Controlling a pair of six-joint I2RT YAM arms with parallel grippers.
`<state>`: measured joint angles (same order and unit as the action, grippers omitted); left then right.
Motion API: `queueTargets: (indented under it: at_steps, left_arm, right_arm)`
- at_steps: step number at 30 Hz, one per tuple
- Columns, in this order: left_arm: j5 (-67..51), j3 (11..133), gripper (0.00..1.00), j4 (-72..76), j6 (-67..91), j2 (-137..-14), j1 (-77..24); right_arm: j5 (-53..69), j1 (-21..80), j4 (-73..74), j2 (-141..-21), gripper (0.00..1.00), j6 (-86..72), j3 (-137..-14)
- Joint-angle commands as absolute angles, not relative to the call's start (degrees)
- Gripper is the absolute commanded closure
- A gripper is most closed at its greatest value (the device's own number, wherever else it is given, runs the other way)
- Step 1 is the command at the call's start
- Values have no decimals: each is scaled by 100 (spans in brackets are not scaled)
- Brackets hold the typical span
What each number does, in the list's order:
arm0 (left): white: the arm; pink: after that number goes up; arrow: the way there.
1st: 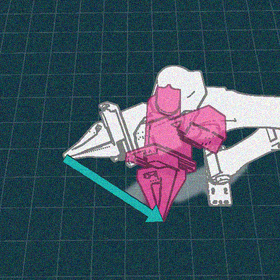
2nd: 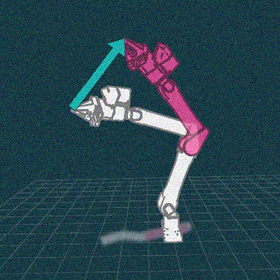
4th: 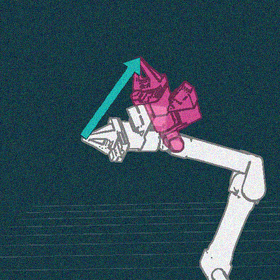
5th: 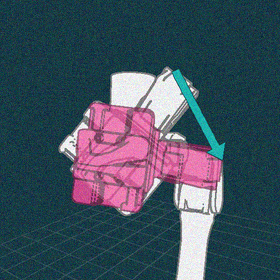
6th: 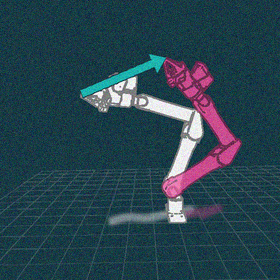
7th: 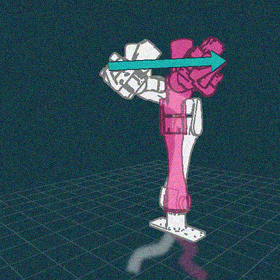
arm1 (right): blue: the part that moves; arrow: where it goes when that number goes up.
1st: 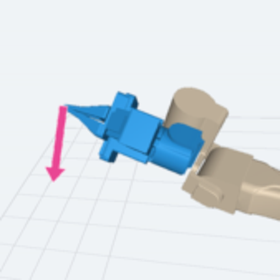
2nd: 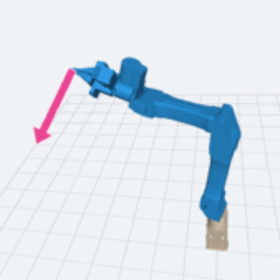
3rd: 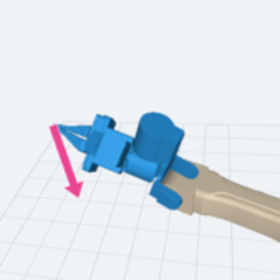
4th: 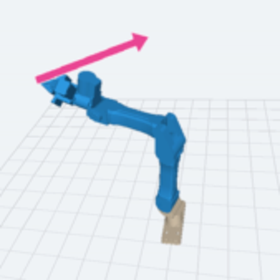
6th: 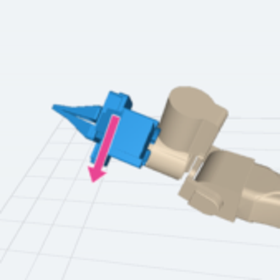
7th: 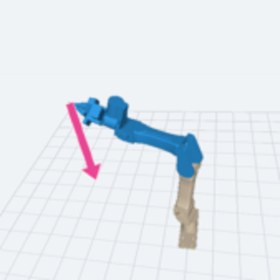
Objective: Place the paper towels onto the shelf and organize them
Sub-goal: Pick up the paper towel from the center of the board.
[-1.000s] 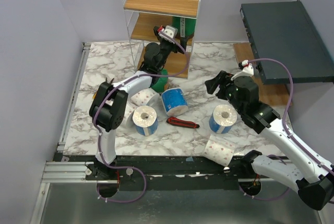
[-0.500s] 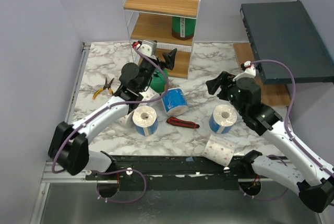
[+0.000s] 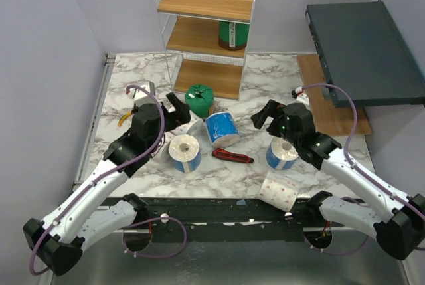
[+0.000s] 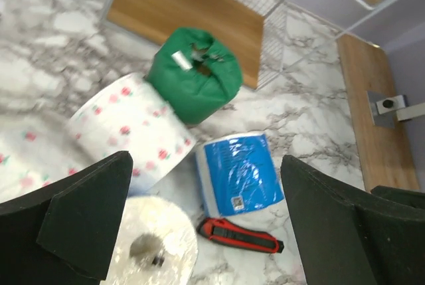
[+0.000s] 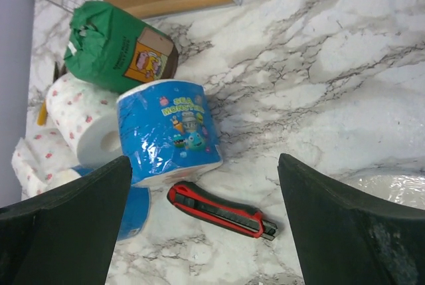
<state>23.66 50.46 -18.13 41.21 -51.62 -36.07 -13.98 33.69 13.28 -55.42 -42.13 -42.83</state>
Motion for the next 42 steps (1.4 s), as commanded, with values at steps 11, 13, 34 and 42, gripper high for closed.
queueTargets:
  at_steps: [11, 13, 34, 42]
  left_arm:
    - [2016, 3500, 4, -1517, 4604, -3417, -3513]
    - [1932, 3754, 5, -1647, 4697, -3663, -3436]
    - [233, 7372, 14, -2608, 3915, -8179, -2057]
    - [4, 8190, 16, -3335, 2585, -8937, -2057]
  right_arm:
    - [-627, 3384, 402, -7099, 5, -4259, -5038]
    - [-663, 3383, 450, -7338, 6, -4253, -5156]
    - [-391, 3384, 682, -6338, 9, -4359, -4007]
    - [-498, 3384, 1002, -5939, 9, -4061, -3984]
